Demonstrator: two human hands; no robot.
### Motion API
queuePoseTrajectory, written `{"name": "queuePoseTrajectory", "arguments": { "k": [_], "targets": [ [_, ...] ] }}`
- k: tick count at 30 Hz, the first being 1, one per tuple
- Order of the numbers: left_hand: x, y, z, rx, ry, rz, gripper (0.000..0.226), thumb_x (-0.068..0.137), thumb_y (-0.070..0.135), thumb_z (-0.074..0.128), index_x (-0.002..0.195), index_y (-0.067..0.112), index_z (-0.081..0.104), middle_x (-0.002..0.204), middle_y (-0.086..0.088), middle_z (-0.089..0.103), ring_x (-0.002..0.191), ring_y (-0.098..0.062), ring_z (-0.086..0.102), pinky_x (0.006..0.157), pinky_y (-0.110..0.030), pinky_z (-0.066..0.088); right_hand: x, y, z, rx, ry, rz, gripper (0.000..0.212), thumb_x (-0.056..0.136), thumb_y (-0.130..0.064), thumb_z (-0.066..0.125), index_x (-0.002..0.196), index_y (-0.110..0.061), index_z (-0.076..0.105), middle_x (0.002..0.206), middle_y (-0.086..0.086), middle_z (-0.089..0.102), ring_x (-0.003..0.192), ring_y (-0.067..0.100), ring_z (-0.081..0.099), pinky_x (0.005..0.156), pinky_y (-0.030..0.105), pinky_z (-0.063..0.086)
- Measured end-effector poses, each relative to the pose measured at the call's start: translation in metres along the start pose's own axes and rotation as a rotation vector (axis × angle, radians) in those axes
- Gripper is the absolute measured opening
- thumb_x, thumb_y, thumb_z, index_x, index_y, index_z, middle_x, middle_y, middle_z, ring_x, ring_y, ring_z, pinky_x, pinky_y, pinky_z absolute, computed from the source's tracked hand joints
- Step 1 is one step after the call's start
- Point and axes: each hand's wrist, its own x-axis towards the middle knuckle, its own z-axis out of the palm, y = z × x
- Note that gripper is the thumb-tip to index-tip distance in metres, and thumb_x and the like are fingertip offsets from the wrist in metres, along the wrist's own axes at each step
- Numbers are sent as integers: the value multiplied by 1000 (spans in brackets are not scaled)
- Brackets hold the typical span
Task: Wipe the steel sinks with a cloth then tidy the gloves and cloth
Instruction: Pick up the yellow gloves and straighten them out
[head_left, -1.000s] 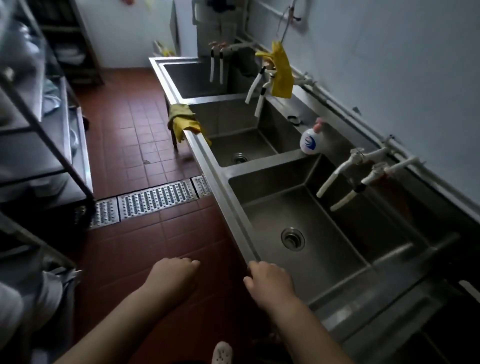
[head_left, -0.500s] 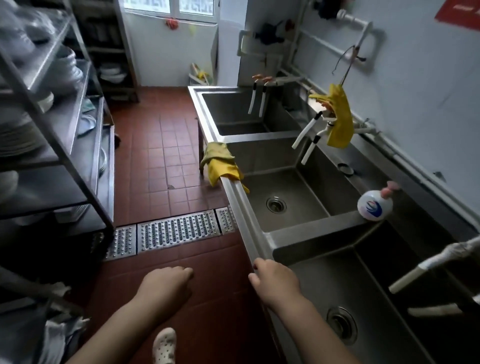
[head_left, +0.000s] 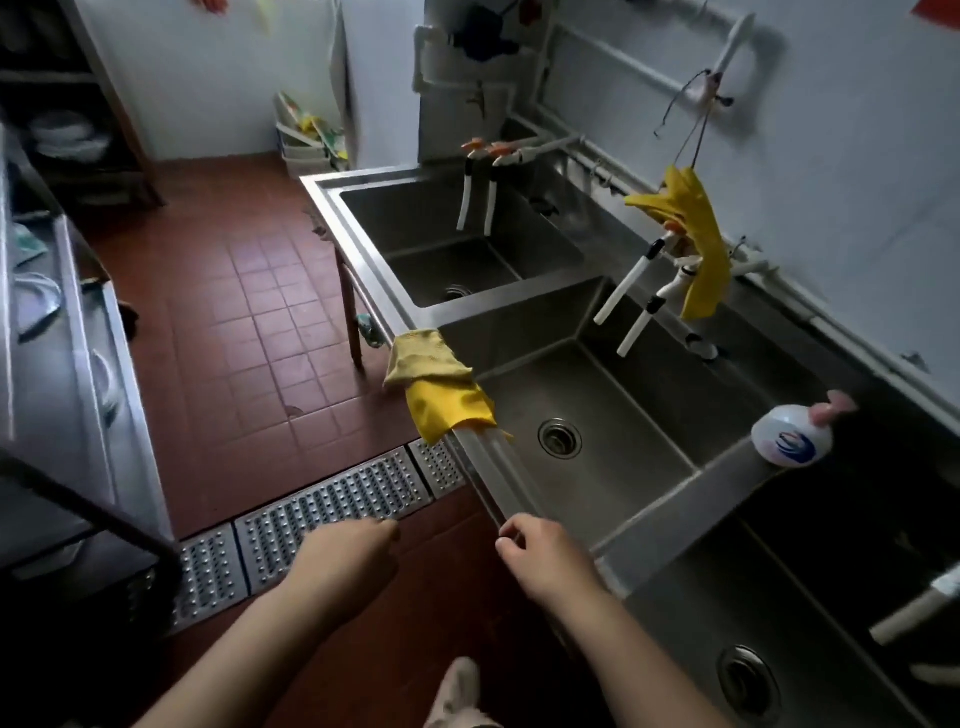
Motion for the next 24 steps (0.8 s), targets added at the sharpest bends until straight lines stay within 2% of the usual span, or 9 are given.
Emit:
{"name": "queuePoseTrajectory", "arguments": {
  "k": [7,11,13,16,21,24],
  "targets": [
    [97,-30,-16,41,-70,66,32,91,34,45,122,28,51,123,5,58,112,-18,57,84,-33,49,102,-13,-13,189,16,102,15,89,-33,48,86,-28,62,90,-5,66,84,16,60,69,29,46],
    [150,-50,-41,88,-98,67,29,93,32,42,121,26,51,122,3,58,111,-20,58,82,-35,48,165,-31,-20,503,-23,210,21,89,-22,51,72,-20,61,75,1,66,67,16,62,64,30,48],
    [173,-58,-53,96,-102,59,29,94,31,41,121,25,51,121,1,57,110,-22,58,81,-34,48,192,-39,-20,643,-45,292,21,90,-17,50,72,-14,61,70,3,63,57,14,56,57,27,44],
    [203,-67,-66,60,-61,60,31,93,31,44,123,26,46,121,1,54,109,-22,57,78,-32,46,221,-46,-19,691,-44,389,22,90,-16,49,73,-11,61,68,3,63,54,13,54,53,25,43],
    [249,-78,-65,-1,-50,153,44,92,29,46,136,27,39,133,2,47,120,-20,47,91,-32,44,238,-54,-11,808,53,570,26,89,-10,49,67,-9,63,56,3,58,43,13,48,41,18,35],
    [279,-86,-59,26,-42,266,54,93,28,47,144,28,29,148,2,34,135,-19,32,106,-32,34,244,-56,-4,863,138,664,29,91,-11,50,65,-5,61,51,5,55,37,11,44,33,14,31]
  ]
}}
